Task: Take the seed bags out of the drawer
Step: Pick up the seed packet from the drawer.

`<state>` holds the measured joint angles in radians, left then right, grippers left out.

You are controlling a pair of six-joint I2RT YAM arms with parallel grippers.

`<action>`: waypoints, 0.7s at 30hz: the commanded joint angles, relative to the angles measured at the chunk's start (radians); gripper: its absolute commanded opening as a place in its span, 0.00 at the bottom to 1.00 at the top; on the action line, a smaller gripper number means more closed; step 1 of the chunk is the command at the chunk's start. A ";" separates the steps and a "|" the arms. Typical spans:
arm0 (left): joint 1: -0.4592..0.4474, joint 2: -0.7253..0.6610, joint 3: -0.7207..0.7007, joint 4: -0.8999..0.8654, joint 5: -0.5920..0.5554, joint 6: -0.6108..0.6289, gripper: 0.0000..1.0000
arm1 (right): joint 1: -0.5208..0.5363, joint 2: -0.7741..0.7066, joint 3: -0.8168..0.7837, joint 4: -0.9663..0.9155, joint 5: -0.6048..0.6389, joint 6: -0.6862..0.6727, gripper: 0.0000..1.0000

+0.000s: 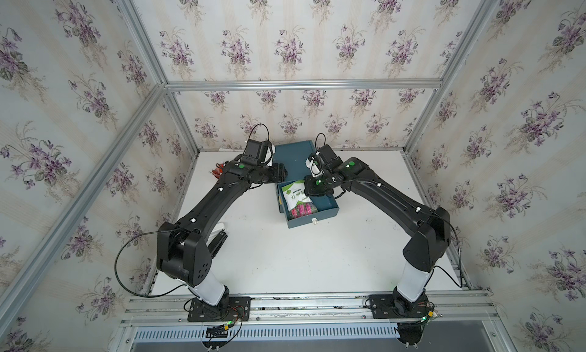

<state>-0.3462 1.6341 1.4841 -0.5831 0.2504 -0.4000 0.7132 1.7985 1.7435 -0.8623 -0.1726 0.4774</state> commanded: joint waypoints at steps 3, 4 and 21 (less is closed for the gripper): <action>0.003 0.004 -0.013 -0.117 -0.062 0.029 0.68 | -0.003 -0.045 0.007 -0.038 0.014 0.031 0.00; 0.004 0.005 -0.013 -0.116 -0.062 0.027 0.69 | -0.003 -0.053 0.008 -0.045 0.012 0.033 0.00; 0.004 0.009 -0.005 -0.118 -0.069 0.032 0.69 | -0.033 -0.188 0.019 -0.154 0.043 0.062 0.00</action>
<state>-0.3447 1.6321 1.4811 -0.5785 0.2348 -0.3943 0.6865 1.6264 1.7576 -0.9771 -0.1432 0.5243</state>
